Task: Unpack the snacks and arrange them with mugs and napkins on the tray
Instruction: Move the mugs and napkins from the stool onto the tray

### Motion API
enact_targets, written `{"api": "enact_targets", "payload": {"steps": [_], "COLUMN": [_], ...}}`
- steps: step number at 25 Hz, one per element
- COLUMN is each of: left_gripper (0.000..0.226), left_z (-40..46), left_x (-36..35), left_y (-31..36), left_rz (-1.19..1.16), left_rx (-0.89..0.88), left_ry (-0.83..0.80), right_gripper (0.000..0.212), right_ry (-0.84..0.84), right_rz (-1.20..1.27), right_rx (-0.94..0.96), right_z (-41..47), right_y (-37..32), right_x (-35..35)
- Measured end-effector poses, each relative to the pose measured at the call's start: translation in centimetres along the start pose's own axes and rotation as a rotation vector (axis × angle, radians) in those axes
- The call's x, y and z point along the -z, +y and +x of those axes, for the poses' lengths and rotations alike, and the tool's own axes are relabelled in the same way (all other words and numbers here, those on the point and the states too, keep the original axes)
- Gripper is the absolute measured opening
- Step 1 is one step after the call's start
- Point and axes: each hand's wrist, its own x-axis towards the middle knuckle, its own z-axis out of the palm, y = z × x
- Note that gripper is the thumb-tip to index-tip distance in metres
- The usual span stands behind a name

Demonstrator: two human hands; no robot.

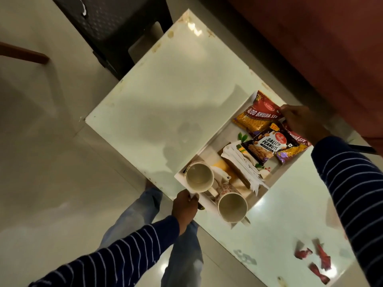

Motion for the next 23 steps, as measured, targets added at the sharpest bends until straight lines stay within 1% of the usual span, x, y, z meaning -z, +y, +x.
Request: {"api": "enact_targets", "payload": {"steps": [2, 6, 11, 14, 19, 23], "left_gripper": [0.012, 0.013, 0.016, 0.013, 0.010, 0.012], "left_z": [0.0, -0.1, -0.4, 0.0, 1.1, 1.6], "left_x": [-1.6, -4.3, -6.9, -7.5, -7.8, -8.1], "left_y": [-1.0, -2.3, -3.1, -3.2, -3.4, -3.9], "left_rz": [-0.004, 0.003, 0.007, 0.025, 0.044, 0.062], "left_rx": [0.002, 0.014, 0.002, -0.001, 0.014, 0.022], "left_ry": [0.023, 0.022, 0.023, 0.040, 0.061, 0.076], "right_gripper": [0.040, 0.033, 0.041, 0.045, 0.053, 0.051], "right_ry": [0.015, 0.030, 0.047, 0.049, 0.062, 0.041], "right_rz": [-0.013, 0.040, 0.043, 0.047, 0.100, 0.110], "right_rx": [0.025, 0.011, -0.018, -0.019, 0.009, 0.014], "right_z": [0.4, 0.2, -0.3, -0.2, 0.3, 0.2], "right_y": [1.1, 4.3, 7.7, 9.3, 10.4, 10.2], "right_x": [-0.4, -0.7, -0.4, -0.7, -1.2, -1.2]}}
